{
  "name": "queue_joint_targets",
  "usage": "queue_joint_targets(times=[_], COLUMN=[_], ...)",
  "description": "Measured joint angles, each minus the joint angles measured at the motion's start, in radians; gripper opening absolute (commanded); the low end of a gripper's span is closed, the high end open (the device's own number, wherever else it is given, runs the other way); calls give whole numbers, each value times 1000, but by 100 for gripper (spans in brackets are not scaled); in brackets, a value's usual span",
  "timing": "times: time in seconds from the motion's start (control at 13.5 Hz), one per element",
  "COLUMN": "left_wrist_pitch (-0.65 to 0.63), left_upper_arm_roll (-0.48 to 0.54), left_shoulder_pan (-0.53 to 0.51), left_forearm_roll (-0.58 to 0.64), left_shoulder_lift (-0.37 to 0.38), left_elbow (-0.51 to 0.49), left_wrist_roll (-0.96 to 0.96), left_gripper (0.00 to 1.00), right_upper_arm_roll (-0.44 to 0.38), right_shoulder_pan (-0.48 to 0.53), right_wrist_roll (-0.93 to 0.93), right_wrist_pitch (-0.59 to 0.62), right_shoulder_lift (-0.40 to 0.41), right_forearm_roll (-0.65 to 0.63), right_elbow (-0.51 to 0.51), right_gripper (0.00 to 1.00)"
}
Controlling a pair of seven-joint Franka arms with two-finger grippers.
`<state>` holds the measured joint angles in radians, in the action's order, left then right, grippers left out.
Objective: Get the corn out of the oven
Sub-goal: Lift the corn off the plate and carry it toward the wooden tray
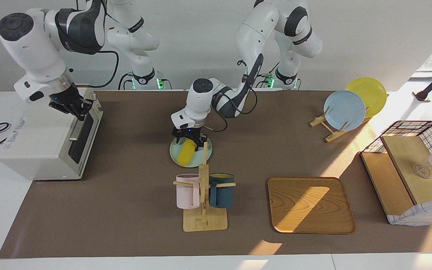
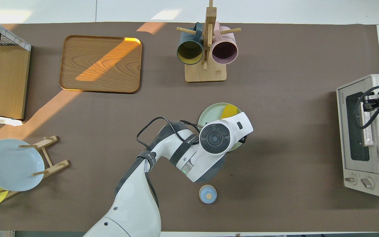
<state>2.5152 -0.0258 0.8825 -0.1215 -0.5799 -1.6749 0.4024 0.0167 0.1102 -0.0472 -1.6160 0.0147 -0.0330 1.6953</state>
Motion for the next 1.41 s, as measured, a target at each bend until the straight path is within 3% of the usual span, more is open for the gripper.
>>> queue_joint_targets(times=[0.15, 0.44, 0.67, 0.96, 1.19, 1.41], left_wrist_pitch=[-4, -55, -129, -341, -450, -448], left_upper_arm_roll=[12, 20, 21, 24, 30, 33], left_shoulder_pan=[-1, -18, -52, -144, -281, -438], left_forearm_roll=[0, 0, 0, 0, 0, 0], left_shoulder_lift=[1, 13, 57, 174, 236, 238], left_elbow=[3, 13, 18, 20, 20, 20], left_wrist_roll=[0, 0, 0, -32, -104, -136], left_gripper=[24, 0, 0, 0, 0, 0], right_upper_arm_roll=[1, 0, 2, 4, 3, 2], right_shoulder_pan=[-2, 0, -3, -4, -3, -5], right_wrist_roll=[0, 0, 0, 2, 3, 3], right_wrist_pitch=[10, 15, 19, 28, 39, 40], right_shoulder_lift=[3, 14, 14, 14, 14, 13], right_forearm_roll=[38, 43, 53, 53, 53, 53], right_elbow=[-5, -7, -9, -13, -14, -18], right_gripper=[100, 100, 100, 100, 100, 100])
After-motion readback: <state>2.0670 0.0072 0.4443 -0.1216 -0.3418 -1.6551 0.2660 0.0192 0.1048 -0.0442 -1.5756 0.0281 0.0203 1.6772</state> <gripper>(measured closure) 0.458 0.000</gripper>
